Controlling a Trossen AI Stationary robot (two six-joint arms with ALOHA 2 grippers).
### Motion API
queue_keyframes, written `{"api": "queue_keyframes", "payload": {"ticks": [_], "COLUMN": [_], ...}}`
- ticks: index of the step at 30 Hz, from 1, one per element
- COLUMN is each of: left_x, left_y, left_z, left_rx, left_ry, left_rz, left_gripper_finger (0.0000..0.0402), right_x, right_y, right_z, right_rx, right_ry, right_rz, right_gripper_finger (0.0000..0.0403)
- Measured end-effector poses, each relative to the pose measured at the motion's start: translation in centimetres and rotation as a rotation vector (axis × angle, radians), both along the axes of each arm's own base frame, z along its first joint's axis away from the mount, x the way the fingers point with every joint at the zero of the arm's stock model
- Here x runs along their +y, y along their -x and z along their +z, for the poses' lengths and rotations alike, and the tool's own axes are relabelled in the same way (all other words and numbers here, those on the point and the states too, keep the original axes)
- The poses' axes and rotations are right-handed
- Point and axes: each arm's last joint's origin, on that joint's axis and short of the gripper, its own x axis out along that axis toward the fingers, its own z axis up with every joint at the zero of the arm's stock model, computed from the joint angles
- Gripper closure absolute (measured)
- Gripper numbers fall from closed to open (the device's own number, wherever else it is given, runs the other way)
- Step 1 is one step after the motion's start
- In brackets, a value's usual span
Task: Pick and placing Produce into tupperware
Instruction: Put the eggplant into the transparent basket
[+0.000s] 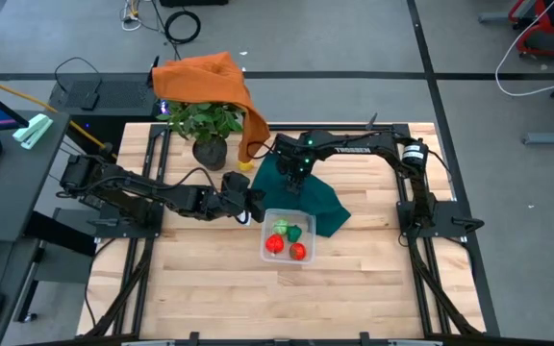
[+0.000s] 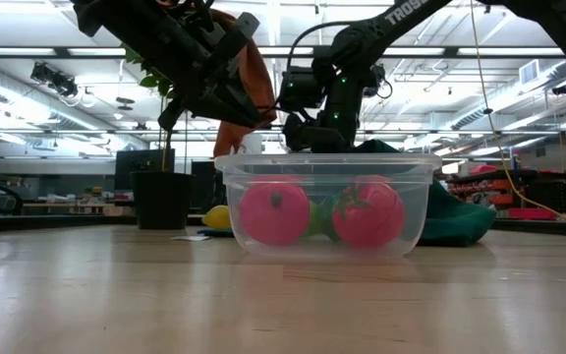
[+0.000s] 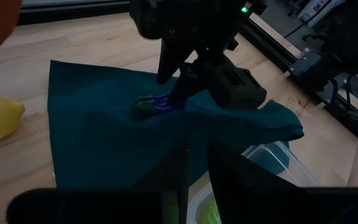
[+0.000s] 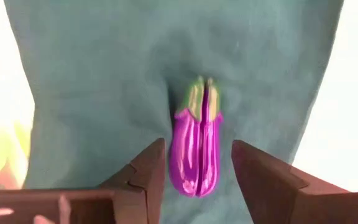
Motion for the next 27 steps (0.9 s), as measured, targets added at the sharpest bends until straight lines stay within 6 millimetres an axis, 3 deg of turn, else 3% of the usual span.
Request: {"api": "queue_keyframes", "payload": {"ticks": [9, 27], "left_x": [-0.02, -0.07], "left_y": [0.0, -0.02], "left_z": [0.0, 0.0], "left_rx": [0.0, 0.0], "left_ry": [0.001, 0.013], "left_rz": [-0.001, -0.019], "left_gripper_finger": [0.0339, 0.0344], "right_x": [-0.14, -0.07], "right_y": [0.12, 0.05], "right_z": [-1.0, -0.99], "right_rx": [0.035, 0.02], "right_ry": [-0.038, -0.068], "right_rz": [-0.002, 0.004], "right_gripper_finger": [0.0227, 0.0256]}}
